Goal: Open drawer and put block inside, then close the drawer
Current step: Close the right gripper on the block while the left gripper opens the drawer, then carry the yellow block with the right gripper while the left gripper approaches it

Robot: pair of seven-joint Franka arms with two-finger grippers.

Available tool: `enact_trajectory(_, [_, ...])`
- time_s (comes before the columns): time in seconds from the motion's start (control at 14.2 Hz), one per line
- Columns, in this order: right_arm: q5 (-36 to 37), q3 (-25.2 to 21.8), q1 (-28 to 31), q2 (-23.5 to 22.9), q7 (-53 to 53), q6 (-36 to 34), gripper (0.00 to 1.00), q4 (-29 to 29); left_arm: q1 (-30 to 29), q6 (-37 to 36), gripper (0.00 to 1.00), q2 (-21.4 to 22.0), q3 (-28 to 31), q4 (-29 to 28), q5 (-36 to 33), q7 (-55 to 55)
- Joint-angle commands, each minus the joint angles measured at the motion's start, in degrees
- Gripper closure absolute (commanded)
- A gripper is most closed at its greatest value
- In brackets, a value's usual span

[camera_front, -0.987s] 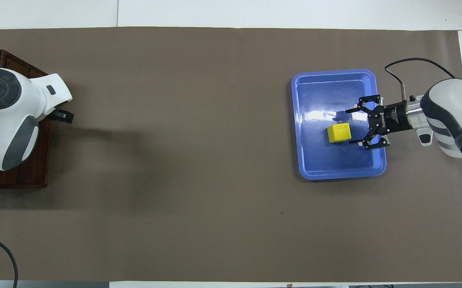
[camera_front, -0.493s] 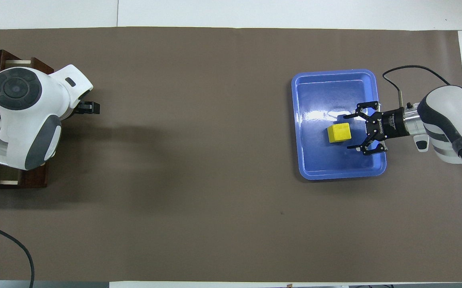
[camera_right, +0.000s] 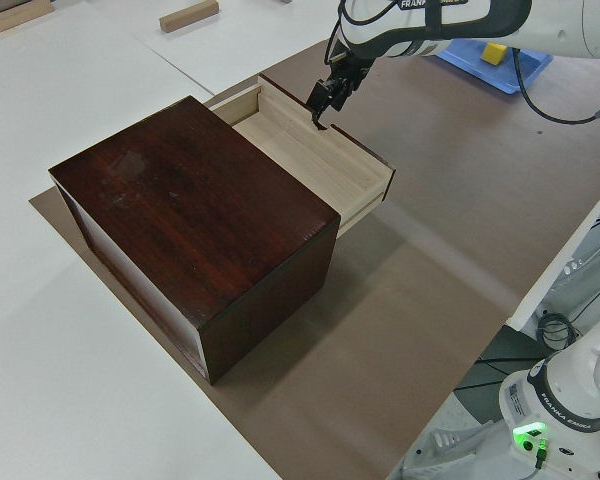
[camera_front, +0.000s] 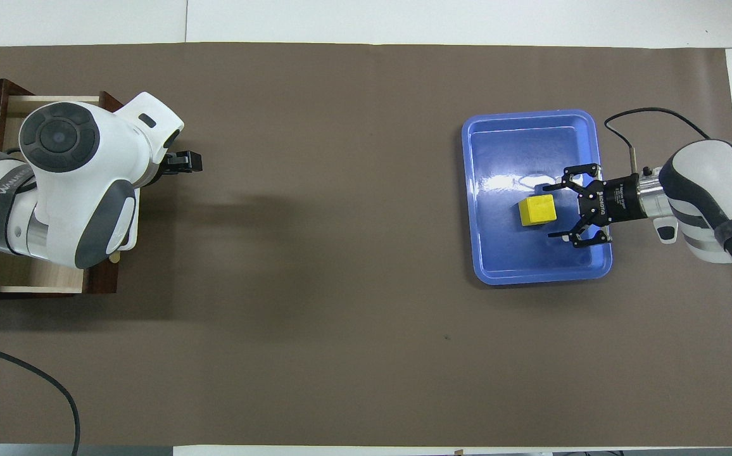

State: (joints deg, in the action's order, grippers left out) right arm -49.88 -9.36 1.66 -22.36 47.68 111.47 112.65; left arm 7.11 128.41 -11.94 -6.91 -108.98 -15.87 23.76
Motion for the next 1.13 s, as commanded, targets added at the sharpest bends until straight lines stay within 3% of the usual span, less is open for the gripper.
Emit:
enact_trajectory(0.0, [-1.4, 0.3, 0.2, 1.7, -3.5, 1.4, 0.19, 2.5, 0.4, -1.3, 0.0, -1.3, 0.7, 1.6, 1.8, 0.7])
enact_trajectory(0.21, [-1.4, 0.3, 0.4, 1.8, -5.0, 1.2, 0.52, 2.8, 0.4, -9.9, 0.0, -1.3, 0.6, 8.6, 1.9, 0.7])
enact_trajectory(0.35, [-1.7, 0.3, 0.4, 1.8, -5.0, 0.9, 0.96, 2.2, 0.7, -18.8, 0.0, -3.7, 0.6, 16.8, 3.6, 0.8])
enact_trajectory(0.49, [-1.7, 0.3, 0.4, 1.7, -5.1, 0.4, 1.0, 1.3, 1.5, -24.3, 0.0, -4.2, 0.7, 21.2, 5.8, 1.1])
enact_trajectory(0.7, [-1.7, 0.3, 0.3, 1.2, -4.4, -1.1, 1.0, -1.8, 1.7, -28.6, 0.0, -3.3, 0.6, 23.2, 9.0, 6.5])
enact_trajectory(0.85, [-1.7, 0.4, 0.2, 0.6, -1.7, -3.6, 1.0, -6.2, 1.7, -31.4, 0.0, -3.4, 0.8, 26.5, 12.6, 14.9])
enact_trajectory(1.06, [-1.6, 0.9, -1.9, -0.6, 3.2, -4.2, 1.0, -11.0, 1.9, -30.5, 0.0, -3.4, 0.4, 27.0, 13.9, 34.2])
